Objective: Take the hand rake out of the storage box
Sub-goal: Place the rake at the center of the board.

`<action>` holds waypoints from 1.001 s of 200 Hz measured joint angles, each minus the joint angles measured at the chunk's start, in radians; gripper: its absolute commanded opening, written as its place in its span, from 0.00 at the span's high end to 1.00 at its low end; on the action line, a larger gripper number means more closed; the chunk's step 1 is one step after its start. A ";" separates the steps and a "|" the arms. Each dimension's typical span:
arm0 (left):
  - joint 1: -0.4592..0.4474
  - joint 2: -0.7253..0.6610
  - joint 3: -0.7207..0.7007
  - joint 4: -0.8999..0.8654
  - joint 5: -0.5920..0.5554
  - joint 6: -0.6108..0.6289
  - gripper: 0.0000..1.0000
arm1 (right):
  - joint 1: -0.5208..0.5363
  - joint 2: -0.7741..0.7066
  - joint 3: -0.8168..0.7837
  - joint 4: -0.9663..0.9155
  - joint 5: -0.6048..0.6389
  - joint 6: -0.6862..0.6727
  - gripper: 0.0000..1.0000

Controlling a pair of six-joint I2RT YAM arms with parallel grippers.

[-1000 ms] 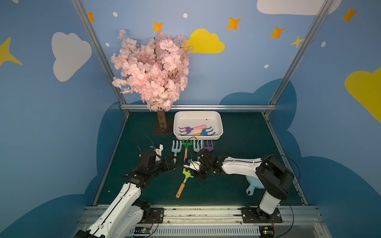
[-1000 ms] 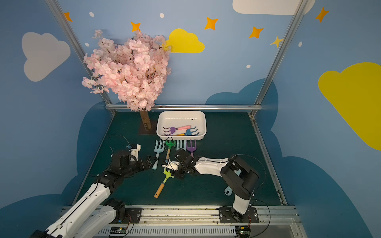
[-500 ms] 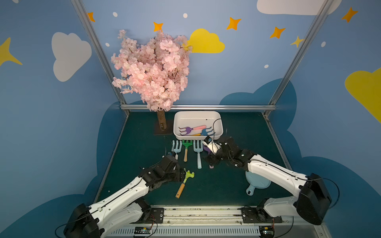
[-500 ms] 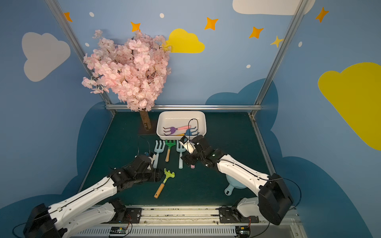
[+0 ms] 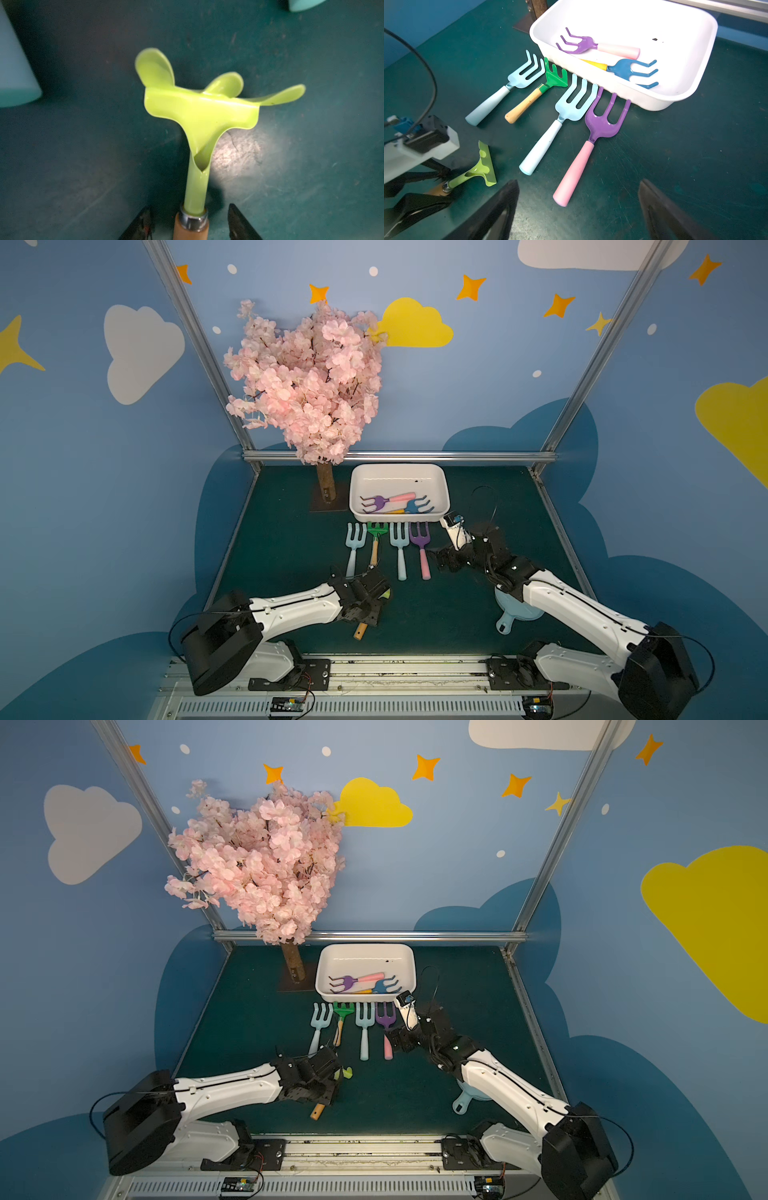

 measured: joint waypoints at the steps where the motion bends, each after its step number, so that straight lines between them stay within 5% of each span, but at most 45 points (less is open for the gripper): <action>1: 0.000 0.001 0.001 -0.001 0.000 -0.002 0.53 | 0.000 -0.001 0.000 0.000 0.000 0.000 0.06; 57: -0.056 -0.037 -0.040 0.016 -0.050 -0.050 0.80 | -0.005 -0.019 -0.021 0.037 -0.013 0.011 0.06; 149: -0.054 -0.481 -0.205 -0.122 -0.162 -0.201 0.80 | -0.023 -0.003 -0.021 0.068 -0.015 0.021 0.06; 200: -0.016 -0.442 -0.219 -0.125 -0.171 -0.212 0.83 | -0.023 -0.002 -0.026 0.076 -0.019 0.024 0.06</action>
